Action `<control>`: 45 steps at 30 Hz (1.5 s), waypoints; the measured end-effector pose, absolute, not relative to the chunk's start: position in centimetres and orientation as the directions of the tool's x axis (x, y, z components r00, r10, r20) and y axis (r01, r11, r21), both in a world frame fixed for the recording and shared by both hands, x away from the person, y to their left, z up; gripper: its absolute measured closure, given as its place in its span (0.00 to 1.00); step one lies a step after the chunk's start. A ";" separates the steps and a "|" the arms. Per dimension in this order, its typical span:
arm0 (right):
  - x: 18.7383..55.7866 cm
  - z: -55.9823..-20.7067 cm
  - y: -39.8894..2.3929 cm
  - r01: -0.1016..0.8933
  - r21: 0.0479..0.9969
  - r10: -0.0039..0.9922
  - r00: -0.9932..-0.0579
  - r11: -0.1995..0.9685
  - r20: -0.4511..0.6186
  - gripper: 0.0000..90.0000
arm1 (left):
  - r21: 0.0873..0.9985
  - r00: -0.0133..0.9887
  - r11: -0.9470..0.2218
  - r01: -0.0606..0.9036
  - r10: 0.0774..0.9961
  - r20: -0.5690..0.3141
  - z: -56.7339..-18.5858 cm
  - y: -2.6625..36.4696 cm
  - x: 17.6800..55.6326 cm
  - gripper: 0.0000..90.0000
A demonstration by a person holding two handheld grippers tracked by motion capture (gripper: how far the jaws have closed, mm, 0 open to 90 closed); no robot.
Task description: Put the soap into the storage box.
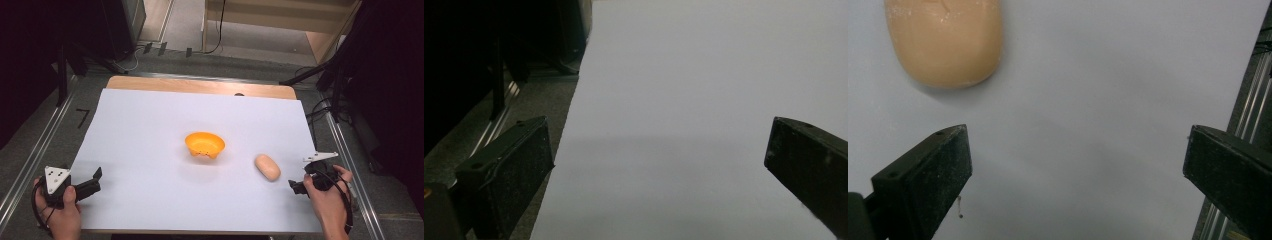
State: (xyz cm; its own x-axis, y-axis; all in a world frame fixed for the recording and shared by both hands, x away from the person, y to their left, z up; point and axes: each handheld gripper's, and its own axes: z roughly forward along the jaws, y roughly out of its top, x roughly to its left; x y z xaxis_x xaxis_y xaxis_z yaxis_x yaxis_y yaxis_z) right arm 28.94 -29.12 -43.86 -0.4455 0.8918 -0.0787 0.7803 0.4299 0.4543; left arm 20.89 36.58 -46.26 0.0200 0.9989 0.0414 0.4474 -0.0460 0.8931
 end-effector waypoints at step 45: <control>34.4 -44.1 -21.6 0.812 0.320 0.857 -0.516 0.487 0.006 0.04 | 0.892 0.031 -0.052 0.450 0.999 0.043 -46.3 36.6 20.9 0.00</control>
